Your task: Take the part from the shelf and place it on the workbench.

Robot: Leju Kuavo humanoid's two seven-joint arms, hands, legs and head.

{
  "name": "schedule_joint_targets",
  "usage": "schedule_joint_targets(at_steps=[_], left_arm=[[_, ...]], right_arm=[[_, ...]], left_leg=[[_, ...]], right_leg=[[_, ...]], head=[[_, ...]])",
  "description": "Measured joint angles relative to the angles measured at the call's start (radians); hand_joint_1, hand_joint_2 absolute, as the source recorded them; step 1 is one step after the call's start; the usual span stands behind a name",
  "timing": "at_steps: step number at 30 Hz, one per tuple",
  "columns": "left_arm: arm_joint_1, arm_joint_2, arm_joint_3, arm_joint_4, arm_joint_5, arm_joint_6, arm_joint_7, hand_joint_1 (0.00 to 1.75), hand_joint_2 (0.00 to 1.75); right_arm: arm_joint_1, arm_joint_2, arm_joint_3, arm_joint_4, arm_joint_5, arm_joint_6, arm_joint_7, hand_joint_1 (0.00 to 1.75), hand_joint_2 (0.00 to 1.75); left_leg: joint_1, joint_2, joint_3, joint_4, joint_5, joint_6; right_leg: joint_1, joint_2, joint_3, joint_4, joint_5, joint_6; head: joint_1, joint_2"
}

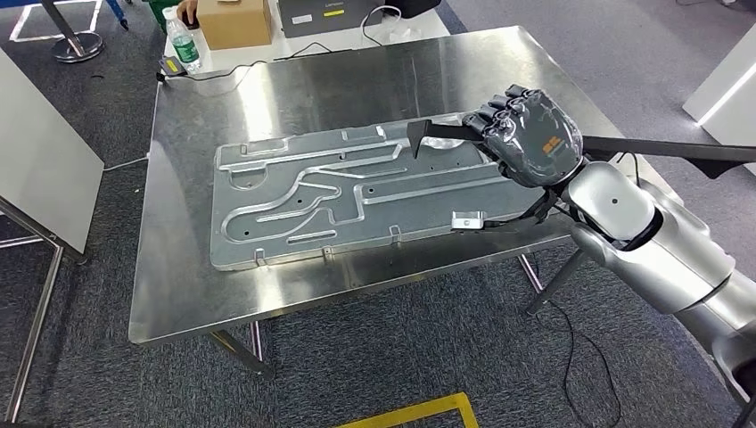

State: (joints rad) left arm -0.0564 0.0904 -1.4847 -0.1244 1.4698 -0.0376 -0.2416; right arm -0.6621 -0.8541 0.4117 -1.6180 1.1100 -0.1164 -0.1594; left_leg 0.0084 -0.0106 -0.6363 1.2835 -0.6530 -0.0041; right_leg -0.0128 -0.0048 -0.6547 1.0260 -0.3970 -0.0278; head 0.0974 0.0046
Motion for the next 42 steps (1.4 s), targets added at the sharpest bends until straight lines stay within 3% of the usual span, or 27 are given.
schedule_joint_targets(at_steps=[1, 4, 6, 10, 16, 25, 31, 38, 42], left_arm=[[0.001, 0.000, 0.000, 0.000, 0.000, 0.000, 0.000, 0.00, 1.75], [0.004, 0.002, 0.000, 0.000, 0.000, -0.001, -0.001, 0.00, 1.75], [0.003, 0.003, 0.000, 0.001, 0.000, -0.001, -0.001, 0.00, 1.75], [0.004, 0.003, 0.002, 0.002, 0.002, -0.006, -0.009, 0.00, 1.75], [0.003, 0.003, 0.004, 0.002, 0.003, -0.013, -0.014, 0.00, 1.75], [0.002, 0.001, 0.003, 0.002, 0.002, -0.018, 0.000, 0.00, 1.75], [0.004, 0.000, 0.003, 0.002, 0.003, -0.018, 0.001, 0.00, 1.75], [0.003, -0.001, 0.003, 0.002, 0.005, -0.017, 0.008, 0.00, 1.75], [0.003, -0.002, 0.002, 0.002, -0.002, -0.017, 0.016, 0.00, 1.75]], right_arm=[[0.001, 0.000, 0.003, 0.002, -0.001, 0.002, 0.001, 1.75, 1.75], [0.004, 0.000, 0.005, 0.007, -0.005, 0.002, 0.003, 1.75, 1.75], [0.006, 0.000, 0.007, 0.010, -0.009, 0.002, 0.003, 1.75, 1.75], [0.013, 0.001, 0.009, 0.016, -0.010, 0.002, 0.005, 1.75, 1.75], [0.053, 0.017, 0.014, 0.061, 0.013, -0.015, 0.013, 1.75, 1.75], [0.029, 0.178, 0.106, 0.355, 0.113, -0.015, 0.021, 1.75, 1.75], [-0.014, 0.233, 0.152, 0.469, 0.120, -0.012, 0.020, 1.75, 1.75], [-0.120, 0.318, 0.206, 0.615, 0.157, 0.004, 0.018, 1.75, 1.75], [-0.232, 0.404, 0.273, 0.731, 0.184, 0.020, 0.013, 1.75, 1.75]], left_leg=[[0.000, 0.001, -0.008, -0.021, 0.018, 0.001], [-0.005, 0.004, 0.026, -0.193, 0.161, 0.017], [-0.010, 0.004, 0.041, -0.258, 0.194, 0.029], [-0.009, 0.001, 0.047, -0.273, 0.210, 0.021], [-0.012, -0.001, 0.047, -0.270, 0.206, 0.028], [-0.012, 0.000, 0.047, -0.270, 0.206, 0.033], [-0.012, 0.000, 0.048, -0.271, 0.207, 0.033], [-0.011, 0.001, 0.048, -0.271, 0.207, 0.032], [-0.011, 0.004, 0.047, -0.271, 0.210, 0.029]], right_leg=[[0.001, 0.000, 0.009, 0.000, -0.007, 0.000], [0.004, 0.000, 0.035, 0.002, -0.025, 0.004], [0.005, 0.002, 0.038, 0.003, -0.030, 0.011], [0.009, 0.001, 0.039, 0.004, -0.036, 0.011], [0.007, 0.000, 0.045, -0.004, -0.034, 0.020], [0.006, 0.001, 0.046, -0.006, -0.032, 0.029], [0.007, 0.000, 0.045, -0.005, -0.032, 0.029], [0.007, 0.001, 0.044, -0.003, -0.032, 0.029], [0.007, 0.006, 0.041, -0.001, -0.031, 0.028]], head=[[0.000, 0.000], [0.000, 0.000], [0.000, 0.000], [0.000, 0.000], [0.000, 0.000], [0.000, 0.000], [0.000, 0.000], [0.000, 0.000], [0.000, 0.000]])
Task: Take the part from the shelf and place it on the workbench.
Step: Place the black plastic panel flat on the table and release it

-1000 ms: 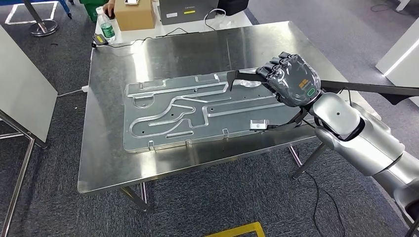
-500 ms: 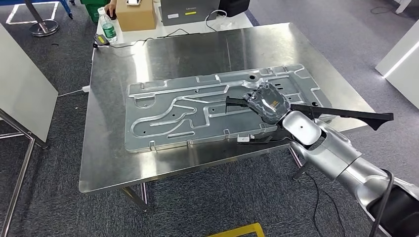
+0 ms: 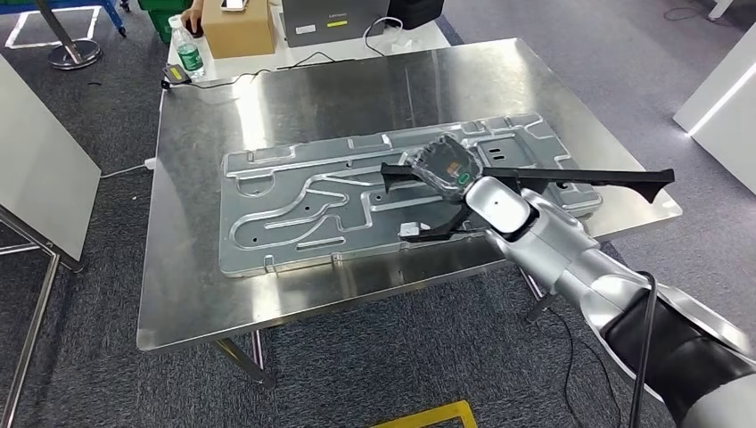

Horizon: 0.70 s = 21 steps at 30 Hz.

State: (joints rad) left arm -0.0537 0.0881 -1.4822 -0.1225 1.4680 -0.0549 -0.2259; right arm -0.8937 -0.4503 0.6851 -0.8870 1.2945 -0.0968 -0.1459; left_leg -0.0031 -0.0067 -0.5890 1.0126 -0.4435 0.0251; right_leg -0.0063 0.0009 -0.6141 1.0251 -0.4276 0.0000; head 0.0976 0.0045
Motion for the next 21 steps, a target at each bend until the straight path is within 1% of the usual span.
schedule_joint_targets(at_steps=[4, 7, 9, 13, 15, 17, 19, 21], left_arm=[[-0.002, 0.000, -0.003, 0.000, -0.005, 0.000, 0.005, 0.00, 1.75], [-0.002, 0.000, -0.007, 0.000, -0.017, -0.001, 0.004, 0.00, 1.75], [-0.004, 0.000, -0.011, 0.000, -0.028, -0.001, 0.003, 0.00, 1.75], [-0.011, 0.000, -0.029, 0.000, -0.047, -0.001, -0.012, 0.00, 1.75], [-0.015, 0.000, -0.033, 0.000, -0.051, 0.000, -0.018, 0.00, 1.75], [-0.016, 0.000, -0.036, 0.000, -0.052, 0.001, -0.015, 0.00, 1.75], [-0.015, 0.000, -0.039, 0.000, -0.051, 0.001, -0.001, 0.00, 1.75], [-0.014, 0.000, -0.041, 0.000, -0.047, 0.003, 0.018, 0.00, 1.75]], right_arm=[[-0.084, 0.070, 0.053, 0.060, 0.018, 0.019, -0.003, 1.75, 1.75], [-0.144, 0.133, 0.094, 0.086, 0.032, 0.047, -0.013, 1.75, 1.75], [-0.181, 0.184, 0.126, 0.102, 0.040, 0.074, -0.029, 1.75, 1.75], [-0.232, 0.304, 0.218, 0.143, 0.038, 0.132, -0.055, 1.75, 1.75], [-0.233, 0.354, 0.259, 0.168, 0.023, 0.139, -0.061, 0.87, 0.87], [-0.225, 0.393, 0.295, 0.199, 0.003, 0.128, -0.066, 0.00, 0.00], [-0.211, 0.416, 0.322, 0.229, -0.020, 0.106, -0.071, 0.00, 0.00], [-0.193, 0.428, 0.341, 0.257, -0.044, 0.084, -0.076, 0.00, 0.00]], left_leg=[[0.000, -0.002, -0.001, 0.000, 0.002, -0.001], [0.000, -0.001, -0.001, 0.000, 0.002, -0.002], [0.001, -0.001, -0.001, 0.000, 0.003, -0.002], [0.002, 0.001, 0.000, -0.001, 0.002, -0.003], [0.002, 0.001, 0.001, -0.001, 0.003, -0.003], [0.003, -0.002, 0.000, -0.001, 0.003, -0.004], [0.003, -0.004, 0.001, -0.001, 0.003, -0.004], [0.003, -0.004, 0.001, -0.001, 0.003, -0.004]], right_leg=[[0.000, -0.002, 0.000, 0.001, 0.000, 0.000], [0.000, -0.001, -0.001, 0.001, 0.000, 0.000], [0.001, -0.001, -0.002, 0.002, 0.000, -0.001], [0.002, 0.002, -0.002, 0.003, 0.000, -0.002], [0.002, 0.001, -0.002, 0.003, -0.001, -0.002], [0.003, -0.002, -0.001, 0.003, -0.001, -0.003], [0.003, -0.004, 0.000, 0.003, -0.002, -0.004], [0.003, -0.004, 0.000, 0.003, -0.002, -0.005]], head=[[0.000, 0.000], [0.000, 0.000], [0.000, 0.000], [0.000, 0.000], [0.000, 0.000], [0.000, 0.000], [0.000, 0.000], [0.000, 0.000]])
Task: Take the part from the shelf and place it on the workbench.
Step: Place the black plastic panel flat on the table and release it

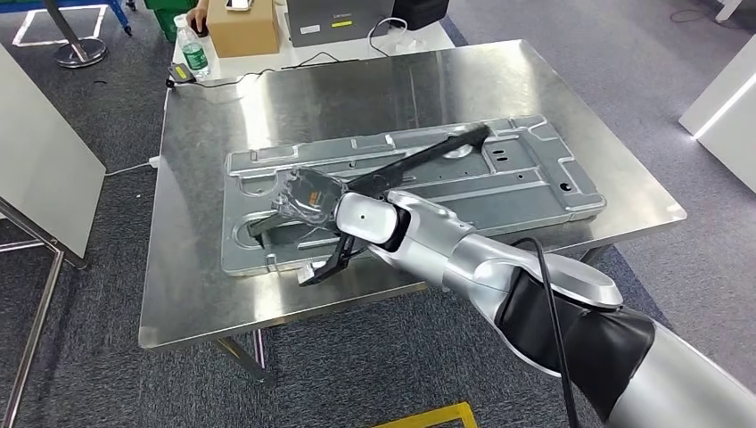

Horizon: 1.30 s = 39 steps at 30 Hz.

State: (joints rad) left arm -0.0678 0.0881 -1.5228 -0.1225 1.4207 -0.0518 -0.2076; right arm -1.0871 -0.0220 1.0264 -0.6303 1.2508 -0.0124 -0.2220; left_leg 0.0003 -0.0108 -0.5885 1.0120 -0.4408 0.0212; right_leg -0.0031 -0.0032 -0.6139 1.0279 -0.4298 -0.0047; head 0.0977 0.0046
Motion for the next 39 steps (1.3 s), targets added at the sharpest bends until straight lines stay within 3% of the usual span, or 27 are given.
schedule_joint_targets(at_steps=[7, 11, 19, 25, 33, 36, 38, 39], left_arm=[[0.005, 0.000, 0.000, 0.000, 0.015, 0.017, 0.029, 0.00, 1.75], [0.006, 0.000, 0.001, 0.000, 0.019, 0.018, 0.031, 0.00, 0.00], [0.009, 0.000, 0.012, 0.000, 0.031, 0.017, -0.005, 0.00, 0.00], [0.010, 0.000, 0.016, 0.000, 0.038, 0.018, -0.002, 0.00, 0.00], [0.013, -0.003, 0.021, 0.000, 0.050, 0.026, 0.023, 0.00, 0.00], [0.019, -0.004, 0.026, 0.000, 0.054, 0.029, 0.028, 0.00, 0.00], [0.020, -0.006, 0.030, 0.000, 0.056, 0.030, 0.028, 0.00, 0.00], [0.020, -0.008, 0.031, 0.000, 0.057, 0.031, 0.028, 0.00, 0.00]], right_arm=[[0.042, 0.003, 0.034, 0.047, -0.043, -0.029, -0.003, 0.00, 0.00], [0.044, 0.003, 0.046, 0.056, -0.053, -0.028, -0.003, 0.00, 0.00], [0.059, -0.030, 0.054, 0.051, -0.101, -0.029, 0.011, 0.00, 0.00], [0.060, -0.063, 0.045, -0.034, -0.098, -0.092, 0.097, 0.00, 0.00], [0.080, -0.103, -0.035, -0.332, -0.053, -0.144, 0.191, 0.00, 0.00], [0.103, -0.118, -0.086, -0.511, -0.025, -0.170, 0.206, 0.00, 0.00], [0.116, -0.129, -0.126, -0.642, -0.016, -0.173, 0.207, 0.00, 0.00], [0.122, -0.134, -0.143, -0.698, -0.015, -0.174, 0.207, 0.00, 0.00]], left_leg=[[-0.001, 0.002, 0.000, 0.001, -0.001, 0.000], [-0.001, 0.002, 0.000, 0.001, -0.001, 0.000], [-0.001, 0.003, 0.001, 0.001, -0.001, -0.001], [-0.001, 0.003, 0.001, 0.001, -0.001, -0.001], [-0.005, 0.003, -0.002, 0.007, -0.003, 0.003], [-0.006, 0.003, -0.002, 0.005, -0.001, 0.007], [0.000, 0.007, 0.002, -0.005, 0.010, 0.014], [0.004, 0.009, 0.003, -0.011, 0.016, 0.019]], right_leg=[[-0.001, 0.002, 0.000, 0.000, 0.001, 0.000], [-0.001, 0.002, 0.000, 0.000, 0.001, 0.000], [-0.001, 0.003, 0.000, 0.000, 0.001, 0.000], [-0.001, 0.003, 0.000, 0.000, 0.001, 0.000], [-0.006, 0.003, 0.000, -0.002, 0.003, 0.004], [-0.007, 0.004, 0.000, -0.003, 0.006, 0.008], [-0.007, 0.005, -0.002, 0.008, -0.008, 0.014], [-0.007, 0.006, -0.011, 0.035, -0.031, 0.016]], head=[[0.000, 0.000], [0.000, 0.000], [0.000, 0.000], [0.000, 0.000], [0.000, 0.000], [0.000, 0.000], [0.000, 0.000], [0.000, 0.000]])
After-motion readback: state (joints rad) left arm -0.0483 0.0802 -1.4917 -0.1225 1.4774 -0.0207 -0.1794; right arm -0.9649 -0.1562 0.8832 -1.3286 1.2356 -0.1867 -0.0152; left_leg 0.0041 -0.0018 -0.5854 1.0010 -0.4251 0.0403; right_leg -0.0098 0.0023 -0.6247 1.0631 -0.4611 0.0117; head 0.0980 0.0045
